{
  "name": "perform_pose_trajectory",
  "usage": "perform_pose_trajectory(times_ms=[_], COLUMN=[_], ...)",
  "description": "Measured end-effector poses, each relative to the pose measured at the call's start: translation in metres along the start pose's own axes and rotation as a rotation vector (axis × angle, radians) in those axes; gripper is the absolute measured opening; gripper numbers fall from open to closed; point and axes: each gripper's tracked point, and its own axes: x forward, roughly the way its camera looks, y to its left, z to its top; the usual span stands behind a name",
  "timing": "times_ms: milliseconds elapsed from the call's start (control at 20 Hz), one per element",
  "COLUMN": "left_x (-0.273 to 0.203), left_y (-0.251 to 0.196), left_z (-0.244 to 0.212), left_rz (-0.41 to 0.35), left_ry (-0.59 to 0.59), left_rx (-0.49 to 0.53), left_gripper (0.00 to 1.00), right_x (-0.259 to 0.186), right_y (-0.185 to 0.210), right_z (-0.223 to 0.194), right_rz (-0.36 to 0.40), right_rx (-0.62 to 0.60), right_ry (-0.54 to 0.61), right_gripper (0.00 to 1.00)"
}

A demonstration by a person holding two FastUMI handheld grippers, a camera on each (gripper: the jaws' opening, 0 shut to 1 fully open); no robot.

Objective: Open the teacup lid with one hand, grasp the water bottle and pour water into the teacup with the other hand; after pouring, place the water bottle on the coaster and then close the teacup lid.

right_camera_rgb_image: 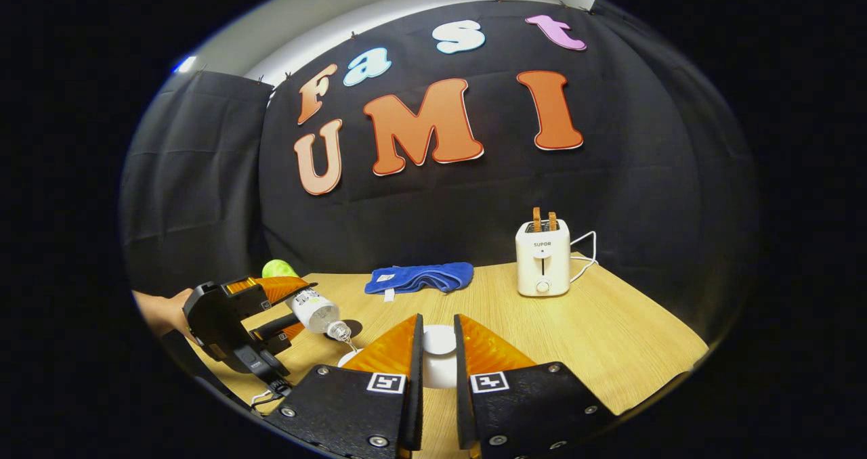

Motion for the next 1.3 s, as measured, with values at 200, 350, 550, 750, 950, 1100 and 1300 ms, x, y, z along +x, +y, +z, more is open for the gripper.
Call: perform_pose_trajectory(times_ms=[200, 350, 550, 750, 950, 1100, 1300], left_x=[-0.002, 0.0, 0.001, 0.0, 0.004, 0.004, 0.004], left_y=[0.003, 0.007, 0.011, 0.014, 0.018, 0.02, 0.025], left_z=[0.003, 0.003, 0.005, 0.006, 0.008, 0.01, 0.01], left_rz=[0.011, 0.017, 0.032, 0.042, 0.025, 0.028, 0.037], left_ry=[-0.007, -0.006, -0.013, -0.027, -0.056, -0.072, -0.075], left_rx=[0.028, 0.064, 0.112, 0.147, 0.202, 0.23, 0.253], left_gripper=[0.63, 0.62, 0.63, 0.63, 0.64, 0.64, 0.64], right_x=[-0.002, -0.004, -0.005, -0.006, -0.007, -0.007, -0.008], right_y=[-0.001, 0.003, 0.002, 0.0, 0.0, -0.001, 0.0], right_z=[-0.002, 0.0, 0.001, 0.0, -0.002, -0.001, -0.002], right_rz=[-0.003, 0.006, 0.005, 0.002, 0.004, 0.002, 0.009], right_rx=[-0.016, -0.028, -0.04, -0.039, -0.043, -0.055, -0.059], right_ry=[0.004, 0.002, 0.001, 0.006, 0.007, 0.006, 0.005], right_gripper=[0.2, 0.2, 0.2, 0.2, 0.2, 0.2, 0.2])
